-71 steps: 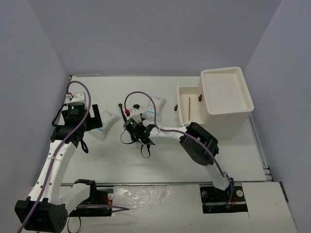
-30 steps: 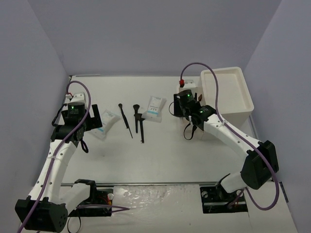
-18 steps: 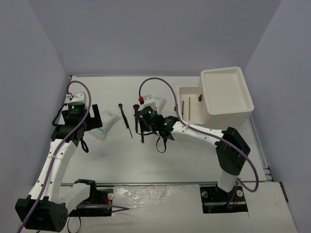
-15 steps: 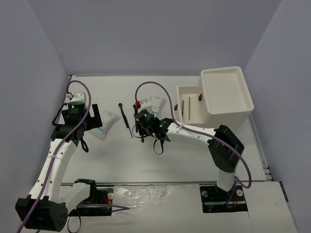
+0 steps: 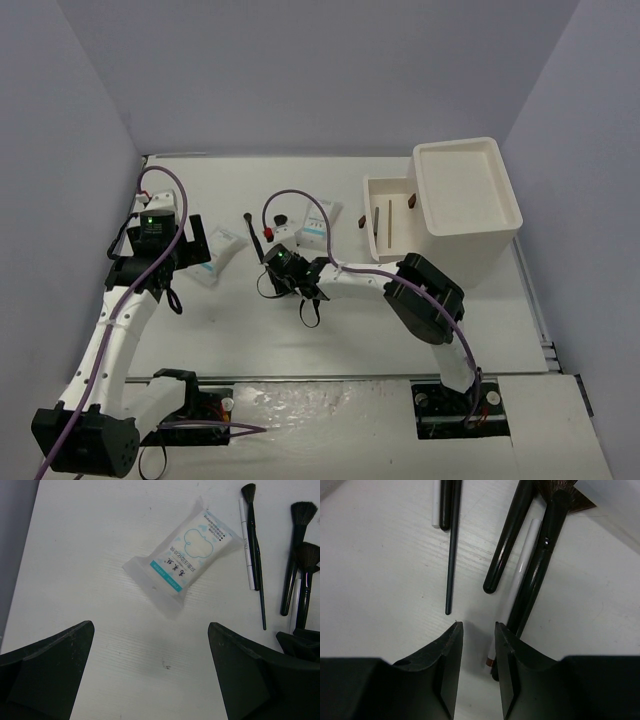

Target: Organize the makeup

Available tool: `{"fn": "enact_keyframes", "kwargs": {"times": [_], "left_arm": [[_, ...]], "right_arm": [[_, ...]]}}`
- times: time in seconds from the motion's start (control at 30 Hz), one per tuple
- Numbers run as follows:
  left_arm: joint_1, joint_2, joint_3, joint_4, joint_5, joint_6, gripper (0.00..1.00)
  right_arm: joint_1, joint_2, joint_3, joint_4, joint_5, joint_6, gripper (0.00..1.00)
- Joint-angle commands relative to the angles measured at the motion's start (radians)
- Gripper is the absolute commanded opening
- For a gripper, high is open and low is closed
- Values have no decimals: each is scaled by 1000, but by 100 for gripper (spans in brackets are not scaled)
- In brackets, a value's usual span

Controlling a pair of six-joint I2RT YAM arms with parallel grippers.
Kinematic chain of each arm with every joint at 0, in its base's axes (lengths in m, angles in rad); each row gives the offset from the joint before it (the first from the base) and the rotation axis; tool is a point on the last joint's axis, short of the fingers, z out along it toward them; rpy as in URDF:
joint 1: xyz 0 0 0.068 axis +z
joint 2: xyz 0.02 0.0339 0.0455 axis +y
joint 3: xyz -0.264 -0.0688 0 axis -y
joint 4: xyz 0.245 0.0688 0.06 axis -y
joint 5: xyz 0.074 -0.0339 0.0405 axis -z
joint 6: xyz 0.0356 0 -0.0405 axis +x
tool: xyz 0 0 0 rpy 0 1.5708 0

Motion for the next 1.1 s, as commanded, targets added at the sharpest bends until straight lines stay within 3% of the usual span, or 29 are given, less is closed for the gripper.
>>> {"fn": "enact_keyframes", "kwargs": {"times": [0.0, 0.57, 1.07], "left_arm": [[7, -9, 17, 42, -6, -5, 97], [7, -6, 17, 43, -1, -4, 97], [7, -2, 17, 42, 4, -5, 97]], "right_arm": [[-11, 17, 48, 59, 14, 13, 29], [-24, -73, -3, 50, 62, -68, 29], [-112, -116, -46, 27, -14, -121, 29]]}}
